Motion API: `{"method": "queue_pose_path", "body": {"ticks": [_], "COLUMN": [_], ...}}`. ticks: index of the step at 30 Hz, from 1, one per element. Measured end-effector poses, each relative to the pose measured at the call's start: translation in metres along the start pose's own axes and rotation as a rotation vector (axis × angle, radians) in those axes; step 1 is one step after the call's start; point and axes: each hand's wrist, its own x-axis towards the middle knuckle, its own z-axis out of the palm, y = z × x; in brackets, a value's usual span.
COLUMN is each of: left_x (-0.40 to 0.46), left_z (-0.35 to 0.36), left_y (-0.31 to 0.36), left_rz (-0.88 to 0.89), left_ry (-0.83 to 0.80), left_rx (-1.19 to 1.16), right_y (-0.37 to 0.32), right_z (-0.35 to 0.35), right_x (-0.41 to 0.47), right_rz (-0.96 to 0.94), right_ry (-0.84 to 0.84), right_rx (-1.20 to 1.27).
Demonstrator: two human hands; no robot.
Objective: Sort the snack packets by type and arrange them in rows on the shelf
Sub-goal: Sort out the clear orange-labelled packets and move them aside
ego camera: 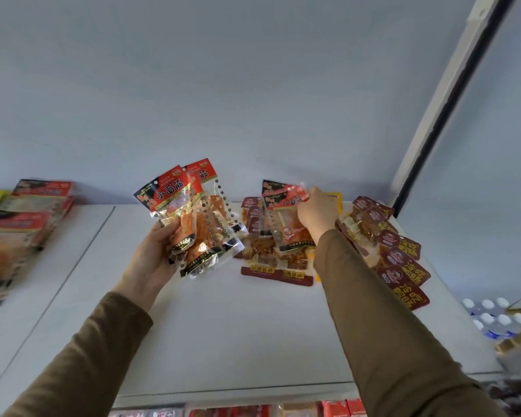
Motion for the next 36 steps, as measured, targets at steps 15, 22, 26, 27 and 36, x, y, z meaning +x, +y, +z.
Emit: {"method": "queue_pose_path", "body": {"ticks": [15, 22, 26, 27, 36], "left_x": [-0.016, -0.013, -0.01, -0.012, -0.026], "left_z": [-0.007, 0.02, 0.02, 0.018, -0.021], "left_y": [0.014, 0.02, 0.016, 0.016, 0.044], "left_rz": [0.021, 0.028, 0.122, 0.123, 0.016], "left_ry": [-0.185, -0.26, -0.103, -0.088, -0.019], "left_rx": [0.101, 0.289, 0.314, 0.298, 0.314], "right_y": [-0.047, -0.098, -0.113, -0.118, -0.161], "right_z": [-0.04, -0.052, -0.037, -0.032, 0.012], "right_x": [-0.031, -0.068, -0.079, -0.082, -0.097], "right_rz": [-0.249, -0.152, -0.114, -0.093, 0.114], "right_ry": [-0.021, -0.393, -0.473, -0.478, -0.626], "right_rx": [0.901, 1.057, 1.097, 1.083, 1.179]}}
